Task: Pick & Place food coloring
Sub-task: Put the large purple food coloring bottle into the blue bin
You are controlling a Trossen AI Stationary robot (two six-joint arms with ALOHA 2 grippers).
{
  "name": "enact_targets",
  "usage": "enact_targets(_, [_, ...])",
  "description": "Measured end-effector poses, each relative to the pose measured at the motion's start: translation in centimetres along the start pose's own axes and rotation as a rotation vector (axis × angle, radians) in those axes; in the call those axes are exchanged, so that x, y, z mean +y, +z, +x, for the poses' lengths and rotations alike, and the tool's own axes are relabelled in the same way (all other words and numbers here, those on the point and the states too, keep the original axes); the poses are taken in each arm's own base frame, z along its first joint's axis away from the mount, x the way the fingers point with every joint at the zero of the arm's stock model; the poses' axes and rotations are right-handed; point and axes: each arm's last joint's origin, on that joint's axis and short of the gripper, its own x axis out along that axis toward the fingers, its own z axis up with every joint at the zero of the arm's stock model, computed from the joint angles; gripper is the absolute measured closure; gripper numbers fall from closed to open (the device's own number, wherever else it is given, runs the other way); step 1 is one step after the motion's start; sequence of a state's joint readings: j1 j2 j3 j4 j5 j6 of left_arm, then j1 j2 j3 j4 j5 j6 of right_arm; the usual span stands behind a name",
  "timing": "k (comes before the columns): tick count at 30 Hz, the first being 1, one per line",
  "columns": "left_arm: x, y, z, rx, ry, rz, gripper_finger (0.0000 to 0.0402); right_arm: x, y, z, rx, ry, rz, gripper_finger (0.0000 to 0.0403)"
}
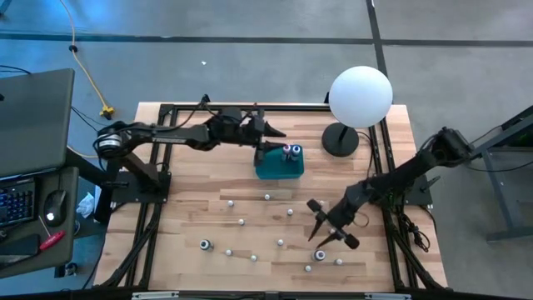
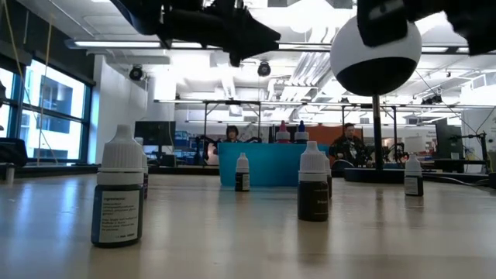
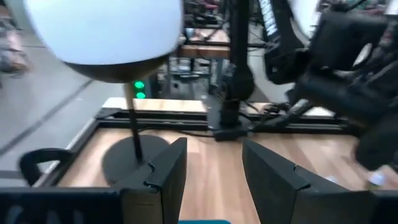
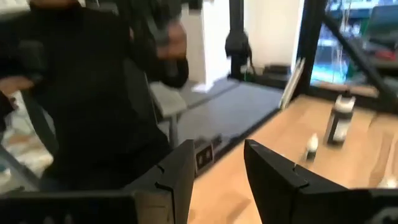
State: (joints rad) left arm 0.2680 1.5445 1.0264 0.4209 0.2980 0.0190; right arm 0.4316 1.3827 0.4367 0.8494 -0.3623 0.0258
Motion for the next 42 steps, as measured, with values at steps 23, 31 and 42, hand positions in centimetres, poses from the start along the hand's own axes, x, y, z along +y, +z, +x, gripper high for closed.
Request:
enact_targets(23, [-0.5, 0.2, -0.3, 0.013, -0.13, -0.152, 0.0247, 3.8, -4.4, 2.7, 0.177, -0.08, 0.09, 0.0269])
enact_targets(31, [-0.5, 0.3, -0.3, 0.001, -0.127, -0.156, 0.0247, 3.6, -4.6, 2.6, 0.2, -0.117, 0.058, 0.0288])
enact_targets(42, [-0.4, 2.5, -0.9, -0.102, -0.089, -0.119, 0.0247, 2.3, -3.3, 2.6, 0.058, -0.173, 0.081, 0.037])
